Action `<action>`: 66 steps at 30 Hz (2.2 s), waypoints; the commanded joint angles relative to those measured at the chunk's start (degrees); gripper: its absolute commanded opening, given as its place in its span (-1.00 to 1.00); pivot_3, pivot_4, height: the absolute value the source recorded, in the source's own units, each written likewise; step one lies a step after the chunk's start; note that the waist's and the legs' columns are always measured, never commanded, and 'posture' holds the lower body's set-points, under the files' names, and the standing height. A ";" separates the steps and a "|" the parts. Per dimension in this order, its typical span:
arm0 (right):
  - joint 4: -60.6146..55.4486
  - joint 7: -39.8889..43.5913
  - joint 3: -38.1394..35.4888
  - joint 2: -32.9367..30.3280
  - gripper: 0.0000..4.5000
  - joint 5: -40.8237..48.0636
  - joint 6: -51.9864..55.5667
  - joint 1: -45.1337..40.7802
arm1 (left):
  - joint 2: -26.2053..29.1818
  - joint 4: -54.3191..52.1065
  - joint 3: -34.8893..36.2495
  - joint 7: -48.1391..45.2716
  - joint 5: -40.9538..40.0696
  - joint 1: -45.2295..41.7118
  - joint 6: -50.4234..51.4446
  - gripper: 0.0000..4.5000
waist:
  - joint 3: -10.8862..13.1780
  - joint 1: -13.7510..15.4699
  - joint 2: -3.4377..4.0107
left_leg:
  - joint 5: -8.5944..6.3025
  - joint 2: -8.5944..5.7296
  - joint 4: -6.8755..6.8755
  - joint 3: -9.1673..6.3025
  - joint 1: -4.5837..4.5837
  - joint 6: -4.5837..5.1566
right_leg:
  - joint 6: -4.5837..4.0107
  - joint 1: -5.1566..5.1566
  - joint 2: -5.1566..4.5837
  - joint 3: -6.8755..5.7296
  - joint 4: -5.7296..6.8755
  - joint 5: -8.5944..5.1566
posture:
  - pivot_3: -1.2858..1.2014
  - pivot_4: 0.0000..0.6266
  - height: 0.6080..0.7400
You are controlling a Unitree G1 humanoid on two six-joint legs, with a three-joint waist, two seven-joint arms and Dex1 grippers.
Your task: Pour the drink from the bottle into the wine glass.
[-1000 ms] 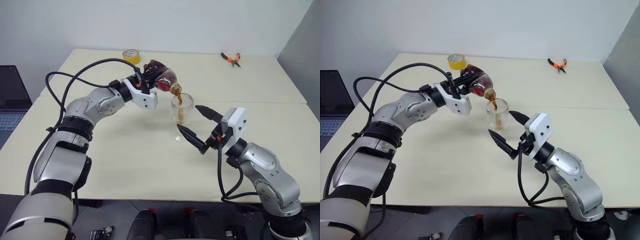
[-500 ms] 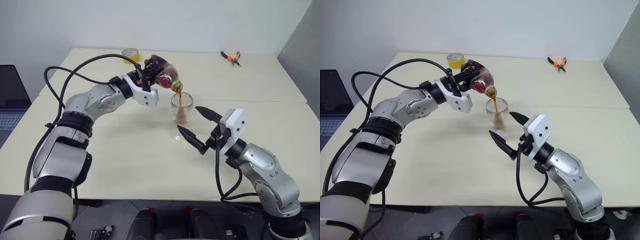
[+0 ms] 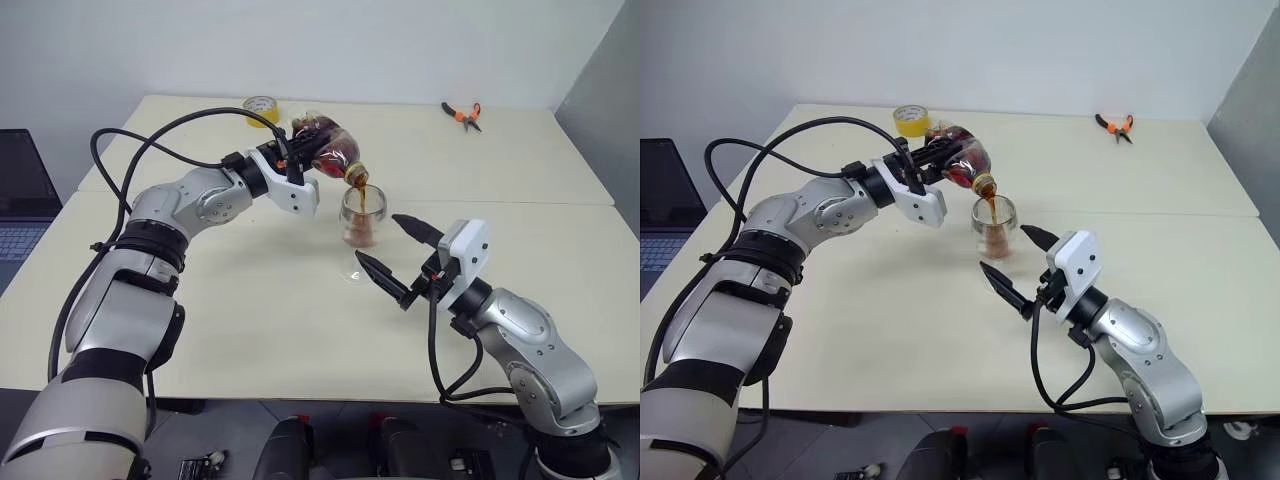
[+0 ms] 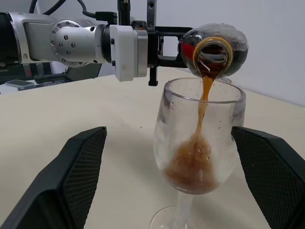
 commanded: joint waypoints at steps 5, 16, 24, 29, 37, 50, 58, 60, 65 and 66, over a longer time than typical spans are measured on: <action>-1.11 0.35 -0.36 0.62 1.00 -0.04 -1.81 0.32 | 0.78 -0.38 0.47 1.94 -0.06 -3.30 -0.41 -0.77 | 0.00 0.00 0.00 | 0.00 -0.01 0.01 0.00 0.00 -0.01 | 0.00 0.00 0.00 -0.02 0.00 0.00 | 0.03 -0.52 1.00; -1.13 0.92 -0.57 0.39 1.00 0.20 -1.82 0.57 | 1.17 -0.03 0.45 2.20 0.16 -3.82 -0.62 -0.77 | 0.00 0.00 0.00 | 0.02 -0.01 0.03 0.00 0.00 -0.03 | 0.00 0.00 0.00 -0.02 0.02 0.00 | 0.03 -0.52 1.00; -1.30 1.09 -0.82 0.17 1.00 0.46 -1.47 0.37 | 1.28 0.22 0.29 2.44 0.28 -4.17 -0.58 -0.77 | 0.00 0.00 0.00 | 0.02 -0.01 0.04 0.00 -0.01 -0.04 | 0.00 0.00 0.00 -0.04 0.02 0.00 | 0.03 -0.52 1.00; -1.42 1.09 -0.84 0.17 1.00 0.47 -1.32 0.36 | 1.22 0.24 0.35 2.24 0.03 -4.11 -0.63 -0.77 | 0.00 0.00 0.00 | 0.02 -0.01 0.05 0.00 -0.01 -0.04 | 0.00 0.00 0.00 -0.03 0.03 0.00 | 0.03 -0.52 1.00; -1.59 1.07 -0.80 0.17 1.00 0.56 -1.08 0.27 | 1.10 -0.11 0.46 1.90 -0.31 -3.58 -0.75 -0.77 | 0.00 0.00 0.00 | 0.03 -0.01 0.06 0.00 -0.01 -0.04 | 0.00 0.00 0.00 -0.03 0.04 0.00 | 0.03 -0.52 1.00; -1.88 0.89 -0.78 0.32 1.00 0.76 -0.87 0.19 | 0.83 -0.55 0.91 0.72 -1.50 -2.50 -0.82 -0.77 | 0.00 0.00 0.00 | 0.03 -0.01 0.08 0.00 -0.01 -0.04 | 0.00 0.00 0.00 -0.04 0.05 0.00 | 0.03 -0.52 1.00; -1.65 0.74 -0.78 0.65 1.00 0.68 -1.20 -0.01 | -0.32 -3.16 2.22 -3.82 -6.61 0.51 -0.69 -0.77 | -0.01 -0.02 0.00 | 0.03 0.00 0.13 0.00 -0.02 -0.05 | 0.00 0.00 0.00 -0.01 0.08 0.00 | 0.03 -0.52 1.00; -1.46 0.84 -0.73 0.84 1.00 0.73 -1.49 -0.17 | -0.61 -4.60 2.82 -5.43 -8.59 2.06 -0.18 -0.77 | -0.01 -0.03 0.00 | 0.03 0.00 0.15 0.00 -0.02 -0.05 | 0.00 0.00 0.00 0.00 0.09 0.00 | 0.03 -0.52 1.00; -0.93 1.31 -0.54 1.09 1.00 0.60 -2.16 -0.60 | -1.22 -7.51 4.94 -9.55 -13.80 4.77 2.20 -0.77 | -0.01 -0.05 0.00 | 0.03 0.01 0.23 -0.04 -0.05 -0.05 | -0.01 0.00 0.00 0.02 0.12 0.00 | 0.03 -0.52 1.00; -1.02 1.47 -0.50 1.03 1.00 0.54 -2.30 -0.61 | -1.28 -8.30 5.29 -10.25 -14.53 5.24 2.62 -0.77 | -0.01 -0.05 0.00 | 0.03 0.01 0.25 -0.05 -0.06 -0.05 | -0.01 0.00 0.00 0.01 0.13 0.00 | 0.03 -0.52 1.00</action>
